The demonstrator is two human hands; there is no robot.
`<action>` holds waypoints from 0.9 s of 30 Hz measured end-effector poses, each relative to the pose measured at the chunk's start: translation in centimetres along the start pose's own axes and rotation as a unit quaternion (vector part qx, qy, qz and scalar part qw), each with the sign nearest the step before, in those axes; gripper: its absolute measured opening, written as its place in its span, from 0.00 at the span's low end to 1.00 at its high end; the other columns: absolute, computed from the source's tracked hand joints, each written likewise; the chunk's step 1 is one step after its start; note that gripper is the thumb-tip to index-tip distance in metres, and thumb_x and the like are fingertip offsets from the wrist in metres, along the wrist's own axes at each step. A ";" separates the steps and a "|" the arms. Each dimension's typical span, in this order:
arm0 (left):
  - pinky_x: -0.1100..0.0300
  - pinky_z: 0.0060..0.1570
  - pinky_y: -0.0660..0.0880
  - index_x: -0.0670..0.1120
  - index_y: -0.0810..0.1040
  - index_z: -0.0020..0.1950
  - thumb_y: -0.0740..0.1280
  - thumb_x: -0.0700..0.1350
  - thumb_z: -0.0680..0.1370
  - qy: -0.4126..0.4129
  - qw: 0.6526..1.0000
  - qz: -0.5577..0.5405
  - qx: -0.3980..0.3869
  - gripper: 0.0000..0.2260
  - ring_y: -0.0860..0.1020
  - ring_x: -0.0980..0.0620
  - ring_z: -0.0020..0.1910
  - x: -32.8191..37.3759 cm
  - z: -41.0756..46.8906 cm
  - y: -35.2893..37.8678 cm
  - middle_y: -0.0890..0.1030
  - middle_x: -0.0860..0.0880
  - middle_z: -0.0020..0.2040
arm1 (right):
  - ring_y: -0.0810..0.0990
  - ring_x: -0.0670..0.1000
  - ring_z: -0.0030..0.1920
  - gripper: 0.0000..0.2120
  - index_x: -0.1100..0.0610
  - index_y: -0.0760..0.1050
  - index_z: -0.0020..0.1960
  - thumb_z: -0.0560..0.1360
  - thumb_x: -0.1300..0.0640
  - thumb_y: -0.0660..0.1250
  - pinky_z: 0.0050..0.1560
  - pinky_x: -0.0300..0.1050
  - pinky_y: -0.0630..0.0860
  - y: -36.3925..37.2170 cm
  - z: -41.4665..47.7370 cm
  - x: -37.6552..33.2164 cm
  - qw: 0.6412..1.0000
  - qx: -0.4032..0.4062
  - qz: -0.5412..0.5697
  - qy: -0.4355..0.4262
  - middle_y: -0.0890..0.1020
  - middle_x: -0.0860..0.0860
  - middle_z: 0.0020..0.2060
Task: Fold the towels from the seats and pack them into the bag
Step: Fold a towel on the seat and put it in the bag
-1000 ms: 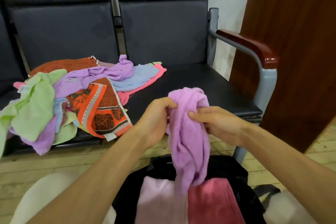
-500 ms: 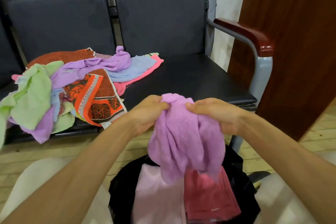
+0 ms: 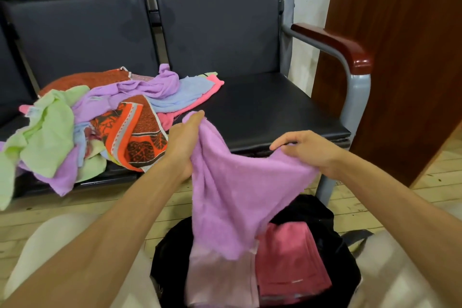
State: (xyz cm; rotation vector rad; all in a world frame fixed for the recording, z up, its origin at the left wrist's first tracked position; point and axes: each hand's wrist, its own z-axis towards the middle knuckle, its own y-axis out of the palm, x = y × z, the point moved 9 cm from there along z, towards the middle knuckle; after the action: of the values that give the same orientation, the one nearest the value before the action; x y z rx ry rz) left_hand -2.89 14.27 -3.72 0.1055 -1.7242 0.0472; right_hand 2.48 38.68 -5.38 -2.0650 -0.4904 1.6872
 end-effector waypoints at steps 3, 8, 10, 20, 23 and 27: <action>0.53 0.52 0.76 0.47 0.76 0.45 0.64 0.52 0.77 -0.034 0.999 -0.019 0.009 0.09 0.78 0.48 0.44 -0.6 0.5 -1.2 0.79 0.48 0.42 | 0.83 0.54 0.54 0.21 0.47 0.80 0.59 0.78 0.67 0.58 0.51 0.48 0.80 1.3 -0.2 1.1 0.974 -0.083 0.199 0.076 0.81 0.54 0.59; 0.44 0.62 0.73 0.44 0.77 0.51 0.61 0.51 0.77 -0.037 0.995 0.091 -0.023 0.11 0.78 0.44 0.55 -1.2 1.1 -2.7 0.80 0.44 0.54 | 0.77 0.58 0.63 0.18 0.47 0.75 0.66 0.79 0.61 0.62 0.65 0.58 0.74 2.5 -0.4 0.4 0.941 -0.138 0.292 0.098 0.78 0.52 0.64; 0.44 0.61 0.74 0.44 0.76 0.52 0.60 0.50 0.78 -0.026 0.985 0.164 -0.043 0.11 0.77 0.41 0.56 -1.5 1.2 -3.2 0.80 0.41 0.55 | 0.79 0.57 0.61 0.24 0.49 0.80 0.61 0.66 0.62 0.71 0.62 0.57 0.76 2.2 -0.5 0.1 0.939 -0.113 0.310 0.095 0.81 0.51 0.60; 0.55 0.49 0.75 0.46 0.83 0.47 0.57 0.38 0.79 0.042 0.980 0.181 -0.073 0.14 0.77 0.49 0.44 -0.8 1.5 -3.6 0.81 0.47 0.44 | 0.79 0.54 0.57 0.14 0.46 0.79 0.61 0.79 0.59 0.65 0.51 0.52 0.79 -2.3 0.0 1.4 0.885 0.119 0.445 0.072 0.80 0.48 0.60; 0.58 0.41 0.74 0.46 0.78 0.39 0.58 0.38 0.79 -0.039 0.995 0.028 -0.087 0.12 0.76 0.51 0.39 -2.0 1.7 -2.9 0.79 0.47 0.38 | 0.78 0.53 0.59 0.23 0.43 0.73 0.67 0.81 0.65 0.57 0.54 0.52 0.79 -2.9 -0.3 0.7 0.905 0.118 0.406 0.042 0.75 0.48 0.64; 0.63 0.31 0.75 0.46 0.76 0.38 0.62 0.41 0.78 -0.115 0.987 -0.046 -0.102 0.10 0.76 0.51 0.34 -3.3 1.4 -2.0 0.78 0.48 0.33 | 0.74 0.54 0.61 0.26 0.42 0.77 0.62 0.78 0.69 0.56 0.59 0.53 0.75 -3.5 -0.9 0.0 0.926 0.143 0.349 0.031 0.73 0.47 0.64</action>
State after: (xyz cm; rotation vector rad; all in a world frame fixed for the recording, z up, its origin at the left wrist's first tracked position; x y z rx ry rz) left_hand -3.54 12.33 -7.28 0.0411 -1.9414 -0.2173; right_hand 3.31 41.58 -3.34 -2.1860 0.5612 1.8925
